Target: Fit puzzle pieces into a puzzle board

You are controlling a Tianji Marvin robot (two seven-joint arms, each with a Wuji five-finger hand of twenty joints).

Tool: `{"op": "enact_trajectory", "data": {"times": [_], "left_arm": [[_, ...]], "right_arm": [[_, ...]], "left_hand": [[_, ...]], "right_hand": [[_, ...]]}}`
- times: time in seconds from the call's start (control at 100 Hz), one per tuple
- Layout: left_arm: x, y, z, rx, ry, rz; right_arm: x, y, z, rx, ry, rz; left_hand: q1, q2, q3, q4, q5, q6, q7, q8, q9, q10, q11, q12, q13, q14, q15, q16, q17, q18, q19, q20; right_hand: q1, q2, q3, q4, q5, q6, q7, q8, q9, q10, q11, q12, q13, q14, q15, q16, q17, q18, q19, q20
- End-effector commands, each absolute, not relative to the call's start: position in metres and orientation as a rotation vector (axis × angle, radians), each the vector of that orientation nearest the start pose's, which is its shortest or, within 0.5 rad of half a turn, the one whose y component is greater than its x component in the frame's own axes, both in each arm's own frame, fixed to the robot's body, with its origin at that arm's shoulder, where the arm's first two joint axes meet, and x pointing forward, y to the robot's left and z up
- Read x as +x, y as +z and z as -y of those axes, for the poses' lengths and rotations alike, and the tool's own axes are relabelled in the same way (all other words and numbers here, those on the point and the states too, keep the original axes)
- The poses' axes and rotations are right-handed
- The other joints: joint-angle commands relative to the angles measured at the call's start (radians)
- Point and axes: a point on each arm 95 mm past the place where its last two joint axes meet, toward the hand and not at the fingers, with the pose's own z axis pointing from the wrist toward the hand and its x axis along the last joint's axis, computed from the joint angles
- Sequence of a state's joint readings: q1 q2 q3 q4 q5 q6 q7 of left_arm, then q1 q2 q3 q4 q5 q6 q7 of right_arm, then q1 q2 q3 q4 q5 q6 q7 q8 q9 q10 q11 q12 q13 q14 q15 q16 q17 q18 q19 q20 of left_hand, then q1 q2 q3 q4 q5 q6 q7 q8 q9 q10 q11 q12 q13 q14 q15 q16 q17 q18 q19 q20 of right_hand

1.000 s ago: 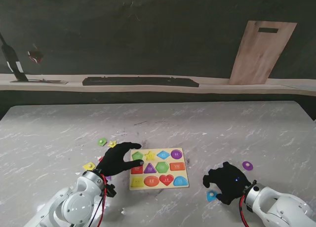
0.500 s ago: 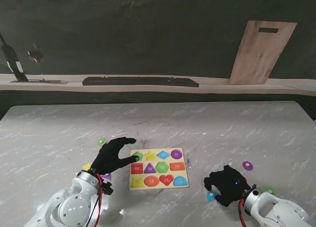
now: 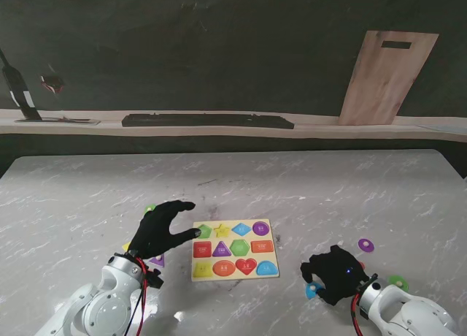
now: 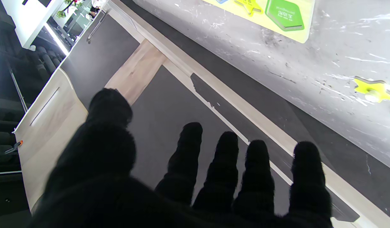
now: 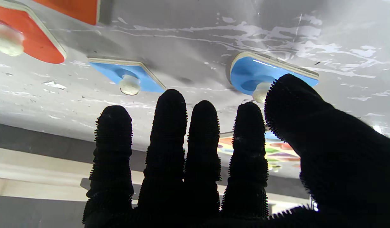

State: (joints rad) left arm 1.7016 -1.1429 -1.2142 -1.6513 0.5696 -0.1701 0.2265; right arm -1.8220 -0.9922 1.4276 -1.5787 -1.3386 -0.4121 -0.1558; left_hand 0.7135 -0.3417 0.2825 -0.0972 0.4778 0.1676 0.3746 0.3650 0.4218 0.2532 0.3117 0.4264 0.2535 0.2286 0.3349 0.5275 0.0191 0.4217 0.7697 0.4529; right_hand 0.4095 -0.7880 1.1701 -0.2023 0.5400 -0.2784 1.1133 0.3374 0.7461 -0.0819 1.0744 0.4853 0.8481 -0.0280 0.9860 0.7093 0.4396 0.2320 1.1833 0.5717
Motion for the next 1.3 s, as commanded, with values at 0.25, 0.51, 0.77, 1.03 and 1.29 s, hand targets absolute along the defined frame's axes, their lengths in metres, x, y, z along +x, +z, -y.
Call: {"op": "enact_trajectory", "data": {"times": [0.25, 0.51, 0.77, 1.03, 1.29], "left_arm": [[0.358, -0.332, 0.023, -1.536, -1.972, -1.088], [0.358, -0.332, 0.023, -1.538, -1.966, -1.080], [0.358, -0.332, 0.023, -1.542, -1.963, -1.075], [0.358, -0.332, 0.022, -1.538, -1.962, -1.071], [0.359, -0.333, 0.023, -1.542, -1.959, -1.058]], "right_arm": [[0.325, -0.384, 0.071, 0.873, 1.340, -1.907], [0.325, -0.388, 0.070, 0.899, 1.325, -1.905], [0.325, -0.393, 0.069, 0.924, 1.306, -1.915], [0.328, -0.393, 0.067, 0.935, 1.364, -1.887], [0.336, -0.386, 0.062, 0.909, 1.422, -1.860]], "left_hand": [[-0.019, -0.011, 0.026, 0.026, -0.006, -0.030, -0.014, -0.010, -0.012, -0.026, -0.017, -0.007, 0.001, -0.040, -0.025, 0.001, -0.004, -0.119, -0.017, 0.007], [-0.018, -0.006, 0.025, 0.025, 0.000, -0.031, -0.012, -0.009, -0.009, -0.026, -0.015, -0.007, 0.001, -0.041, -0.025, 0.001, -0.003, -0.115, -0.018, 0.009], [-0.016, -0.001, 0.021, 0.024, 0.003, -0.031, -0.010, -0.008, -0.009, -0.026, -0.015, -0.007, 0.001, -0.042, -0.024, 0.001, -0.004, -0.114, -0.020, 0.012], [-0.014, 0.004, 0.015, 0.024, 0.005, -0.031, -0.011, -0.007, -0.009, -0.026, -0.015, -0.007, 0.000, -0.041, -0.025, 0.001, -0.006, -0.112, -0.022, 0.014], [-0.004, 0.015, 0.004, 0.024, 0.010, -0.027, -0.010, -0.007, -0.007, -0.021, -0.013, -0.005, -0.001, -0.038, -0.023, 0.002, -0.006, -0.111, -0.020, 0.019]], "right_hand": [[0.061, 0.028, -0.021, -0.065, 0.037, -0.083, 0.092, -0.049, 0.065, -0.027, 0.036, -0.043, 0.058, -0.009, 0.035, 0.012, 0.014, 0.005, 0.034, 0.014], [0.065, 0.047, -0.023, -0.066, 0.083, -0.089, 0.109, -0.066, 0.109, -0.023, 0.029, -0.063, 0.091, -0.001, 0.034, 0.009, 0.033, 0.005, 0.038, 0.011], [0.098, 0.073, -0.011, -0.057, 0.153, -0.092, 0.123, -0.070, 0.172, -0.016, 0.025, -0.081, 0.138, 0.005, 0.046, 0.013, 0.062, 0.011, 0.049, 0.009], [0.062, -0.085, 0.130, 0.007, 0.254, -0.018, 0.148, -0.085, 0.283, 0.046, 0.052, -0.102, 0.268, 0.011, 0.082, 0.019, 0.165, 0.041, 0.088, 0.013], [0.039, -0.144, 0.193, 0.062, 0.289, -0.023, 0.158, -0.080, 0.325, 0.068, 0.073, -0.112, 0.330, 0.007, 0.109, 0.026, 0.230, 0.054, 0.120, 0.022]]}}
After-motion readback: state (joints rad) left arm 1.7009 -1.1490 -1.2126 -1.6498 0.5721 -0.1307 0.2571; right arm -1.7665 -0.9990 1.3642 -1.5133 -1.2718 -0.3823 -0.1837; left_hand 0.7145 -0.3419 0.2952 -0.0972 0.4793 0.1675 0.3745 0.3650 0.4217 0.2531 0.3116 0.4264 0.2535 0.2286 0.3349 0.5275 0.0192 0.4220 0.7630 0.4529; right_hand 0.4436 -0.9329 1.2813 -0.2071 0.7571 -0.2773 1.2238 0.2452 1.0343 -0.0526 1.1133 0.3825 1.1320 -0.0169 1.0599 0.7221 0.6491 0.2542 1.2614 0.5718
